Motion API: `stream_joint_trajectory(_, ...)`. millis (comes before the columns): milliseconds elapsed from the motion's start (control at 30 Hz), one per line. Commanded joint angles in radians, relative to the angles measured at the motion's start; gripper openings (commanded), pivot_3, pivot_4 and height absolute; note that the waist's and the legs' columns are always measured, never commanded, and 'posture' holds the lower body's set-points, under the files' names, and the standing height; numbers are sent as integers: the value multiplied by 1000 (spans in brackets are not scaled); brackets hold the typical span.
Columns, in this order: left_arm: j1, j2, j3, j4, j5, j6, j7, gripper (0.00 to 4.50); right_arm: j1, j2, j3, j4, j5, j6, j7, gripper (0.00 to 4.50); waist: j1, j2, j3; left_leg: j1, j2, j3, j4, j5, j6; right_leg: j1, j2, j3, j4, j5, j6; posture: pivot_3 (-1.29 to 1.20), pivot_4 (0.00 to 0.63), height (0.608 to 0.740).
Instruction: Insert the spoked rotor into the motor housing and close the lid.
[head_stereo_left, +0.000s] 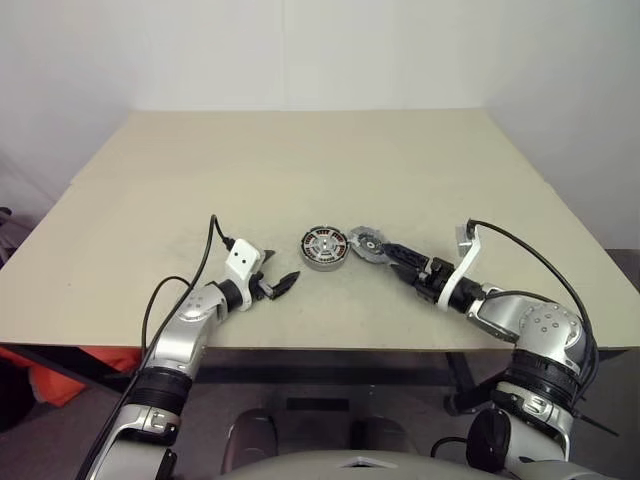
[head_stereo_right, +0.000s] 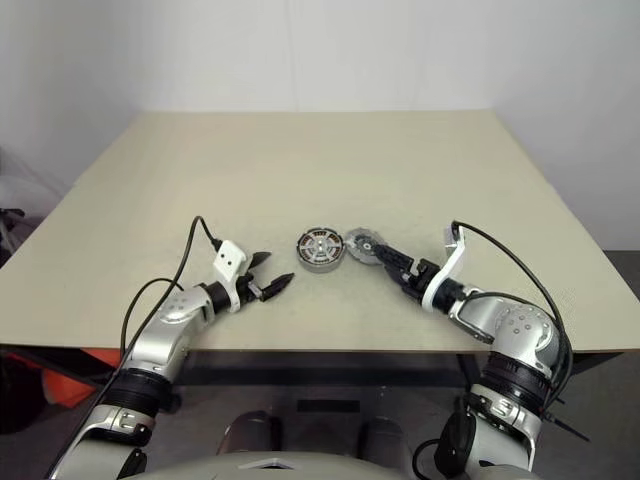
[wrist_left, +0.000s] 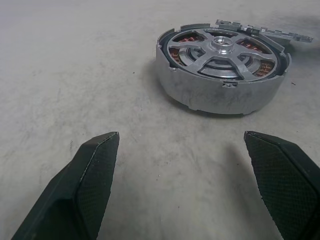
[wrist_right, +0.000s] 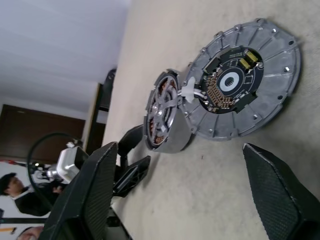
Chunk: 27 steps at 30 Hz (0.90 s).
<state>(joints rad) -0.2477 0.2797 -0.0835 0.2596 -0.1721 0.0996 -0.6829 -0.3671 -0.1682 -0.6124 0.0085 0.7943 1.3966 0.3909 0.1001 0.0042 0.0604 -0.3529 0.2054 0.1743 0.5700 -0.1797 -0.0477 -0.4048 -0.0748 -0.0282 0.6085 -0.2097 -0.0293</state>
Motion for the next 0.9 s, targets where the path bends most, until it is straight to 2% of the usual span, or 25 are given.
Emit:
stream_joint_trajectory(33,-17,4,6,-19,3,-6,5,4254,-6,-2,51,31,-13,-54,-8,4470,0,0,0,0,0,0,0,0,0,0,0,0,0,0,0,0,0,740)
stream_joint_trajectory(567,-9,10,10,-32,-1,1,13,4254,-92,39,120,236,-37,-298,-39,4470,-5,-1,0,4,0,0,0,0,0,3,0,0,-1,0,1,0,0,740)
stream_joint_trajectory(900,-8,14,13,-39,-2,7,14,4254,-175,73,156,360,-82,-535,-55,4470,-6,-1,0,4,0,0,0,0,0,2,0,0,0,0,1,0,0,740)
